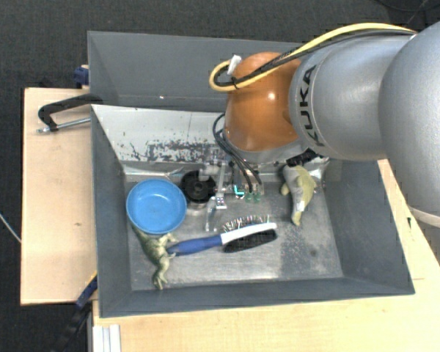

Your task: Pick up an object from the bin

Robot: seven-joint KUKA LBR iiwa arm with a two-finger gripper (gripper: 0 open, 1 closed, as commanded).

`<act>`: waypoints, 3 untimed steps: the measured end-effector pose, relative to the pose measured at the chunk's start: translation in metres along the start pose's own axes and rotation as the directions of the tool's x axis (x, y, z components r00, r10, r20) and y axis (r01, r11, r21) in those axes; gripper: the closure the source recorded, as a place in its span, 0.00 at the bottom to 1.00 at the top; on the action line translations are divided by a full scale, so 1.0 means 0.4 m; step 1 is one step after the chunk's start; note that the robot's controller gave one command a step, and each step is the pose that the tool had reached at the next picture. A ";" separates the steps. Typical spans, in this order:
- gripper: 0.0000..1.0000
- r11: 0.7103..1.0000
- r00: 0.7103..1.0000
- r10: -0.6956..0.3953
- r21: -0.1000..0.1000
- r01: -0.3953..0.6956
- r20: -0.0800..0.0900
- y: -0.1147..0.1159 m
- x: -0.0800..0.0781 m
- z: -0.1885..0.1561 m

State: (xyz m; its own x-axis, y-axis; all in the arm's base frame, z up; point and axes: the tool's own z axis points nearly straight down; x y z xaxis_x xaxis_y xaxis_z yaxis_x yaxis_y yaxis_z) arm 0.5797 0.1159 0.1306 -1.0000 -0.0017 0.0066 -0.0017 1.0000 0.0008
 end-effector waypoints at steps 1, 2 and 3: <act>0.00 0.988 0.987 -0.153 -0.001 0.153 0.047 -0.083 0.171 0.130; 1.00 0.988 0.986 -0.151 -0.003 0.152 0.071 -0.078 0.153 0.116; 1.00 0.994 0.994 -0.108 0.000 0.108 0.020 -0.063 0.139 -0.208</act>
Offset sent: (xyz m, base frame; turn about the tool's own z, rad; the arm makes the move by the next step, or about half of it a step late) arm -0.0788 -0.0356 -0.0606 -0.1551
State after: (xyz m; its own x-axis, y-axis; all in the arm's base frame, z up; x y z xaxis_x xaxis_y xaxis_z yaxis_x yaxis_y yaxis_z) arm 0.5247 0.0903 0.2143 -0.9939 -0.1092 -0.0132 -0.1093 0.9940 0.0018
